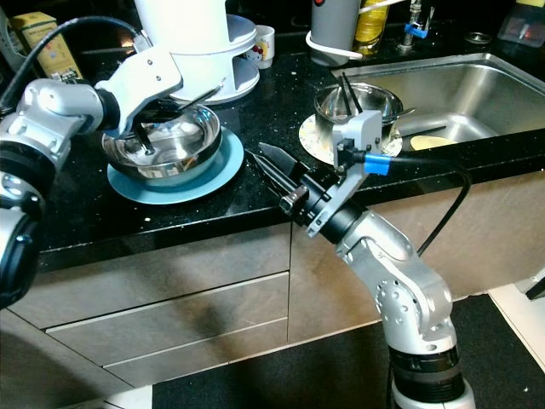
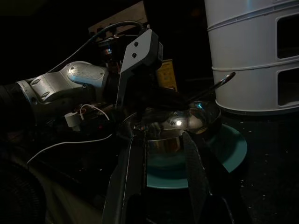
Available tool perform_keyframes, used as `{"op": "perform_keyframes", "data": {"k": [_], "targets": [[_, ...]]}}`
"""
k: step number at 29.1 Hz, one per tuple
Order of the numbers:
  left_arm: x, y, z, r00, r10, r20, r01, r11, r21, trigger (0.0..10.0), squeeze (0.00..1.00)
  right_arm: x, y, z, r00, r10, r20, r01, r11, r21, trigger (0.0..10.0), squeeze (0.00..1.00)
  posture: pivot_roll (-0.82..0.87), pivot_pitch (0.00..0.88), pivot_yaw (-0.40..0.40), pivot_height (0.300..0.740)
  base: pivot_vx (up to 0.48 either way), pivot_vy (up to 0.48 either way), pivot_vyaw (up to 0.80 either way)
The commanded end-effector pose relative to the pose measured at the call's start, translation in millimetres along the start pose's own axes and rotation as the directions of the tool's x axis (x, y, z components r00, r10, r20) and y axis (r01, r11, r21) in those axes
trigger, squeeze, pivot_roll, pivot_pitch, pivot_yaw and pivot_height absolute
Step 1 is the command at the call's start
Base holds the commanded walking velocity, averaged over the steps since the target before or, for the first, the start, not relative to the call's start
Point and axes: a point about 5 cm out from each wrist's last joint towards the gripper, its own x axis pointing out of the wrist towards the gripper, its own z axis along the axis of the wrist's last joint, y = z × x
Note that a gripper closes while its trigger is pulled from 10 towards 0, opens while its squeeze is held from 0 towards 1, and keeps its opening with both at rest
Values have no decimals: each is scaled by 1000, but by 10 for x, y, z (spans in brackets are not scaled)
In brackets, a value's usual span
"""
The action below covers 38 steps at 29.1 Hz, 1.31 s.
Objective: Kitchen organization
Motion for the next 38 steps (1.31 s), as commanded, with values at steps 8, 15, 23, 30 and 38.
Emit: {"op": "perform_keyframes", "data": {"k": [8, 15, 23, 30, 38], "targets": [[-3, -16, -14, 1000, -5, 20, 6, 1000, -18, 10000, 0, 3, 8, 17, 1000, 5, 0, -5, 1000, -7, 10000, 0, -14, 176, 23, 740, 0, 0, 0], [11, -66, -14, 997, -53, 59, 58, 996, -73, 10000, 0, 5, 10, 10, 1000, 9, 0, -9, 1000, -4, 10000, 0, -14, 176, 23, 740, 0, 0, 0], [72, -153, -2, 990, -98, 101, 113, 980, -161, 10000, 0, 4, 10, 9, 1000, 7, -1, -7, 1000, -2, 10000, 0, -16, 182, 24, 740, 0, 0, 0], [102, -243, -61, 987, -142, 73, 151, 978, -146, 9333, 0, 4, 14, 6, 1000, 4, -1, -4, 1000, -1, 10000, 0, -15, 182, 27, 740, 0, 0, 0], [116, -281, -142, 993, -112, 27, 114, 984, -139, 10000, 0, 9, 13, 11, 1000, 5, 2, -5, 1000, -4, 10000, 0, -13, 181, 27, 740, 0, 0, 0]]}}
